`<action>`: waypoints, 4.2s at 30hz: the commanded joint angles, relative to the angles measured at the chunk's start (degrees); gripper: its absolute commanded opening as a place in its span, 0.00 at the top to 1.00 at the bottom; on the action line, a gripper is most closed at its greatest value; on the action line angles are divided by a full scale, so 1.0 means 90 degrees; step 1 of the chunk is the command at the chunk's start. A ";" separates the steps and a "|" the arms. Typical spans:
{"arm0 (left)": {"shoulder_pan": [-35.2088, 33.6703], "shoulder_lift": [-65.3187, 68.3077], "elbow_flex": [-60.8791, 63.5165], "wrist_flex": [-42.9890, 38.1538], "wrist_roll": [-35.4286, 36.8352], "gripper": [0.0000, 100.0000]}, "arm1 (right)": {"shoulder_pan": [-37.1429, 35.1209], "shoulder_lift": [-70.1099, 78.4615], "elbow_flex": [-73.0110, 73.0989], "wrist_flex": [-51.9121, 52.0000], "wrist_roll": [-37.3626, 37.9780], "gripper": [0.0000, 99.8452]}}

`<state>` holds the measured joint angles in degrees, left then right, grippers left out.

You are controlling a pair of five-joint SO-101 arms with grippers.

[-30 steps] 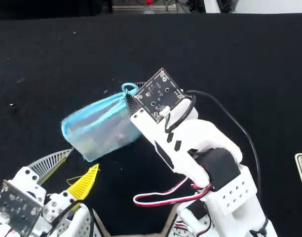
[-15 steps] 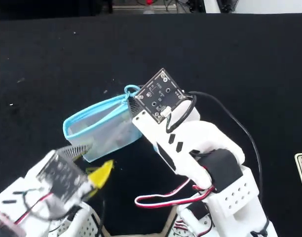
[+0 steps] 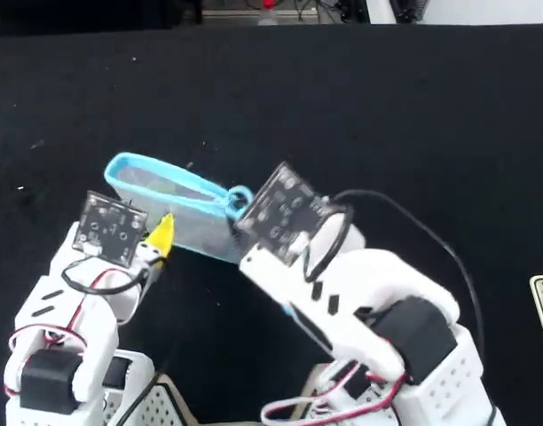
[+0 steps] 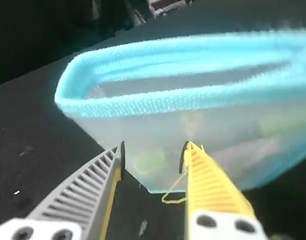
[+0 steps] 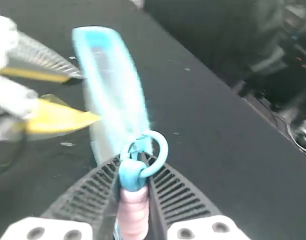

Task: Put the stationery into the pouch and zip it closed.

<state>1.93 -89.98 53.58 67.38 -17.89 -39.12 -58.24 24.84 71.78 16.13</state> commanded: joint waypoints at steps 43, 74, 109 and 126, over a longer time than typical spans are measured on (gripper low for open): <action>0.2496 -0.0020 -0.0962 0.1543 0.0694 0.74 | -0.0733 -0.0151 0.0063 -0.1123 0.0430 0.99; 0.0278 -0.1612 -0.1206 0.1407 0.0625 0.74 | -0.0293 -0.0112 0.0103 -0.0977 0.0420 0.99; 0.1226 -0.1612 0.0737 -0.0117 0.0469 0.74 | -0.0303 -0.0132 0.0103 -0.0977 0.0430 0.99; 0.1763 -0.1612 0.0796 -0.0137 0.0430 0.97 | -0.0274 -0.0142 0.0415 -0.0977 0.0430 0.99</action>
<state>17.14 -104.48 61.32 67.03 -13.85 -42.29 -58.33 29.23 62.90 19.65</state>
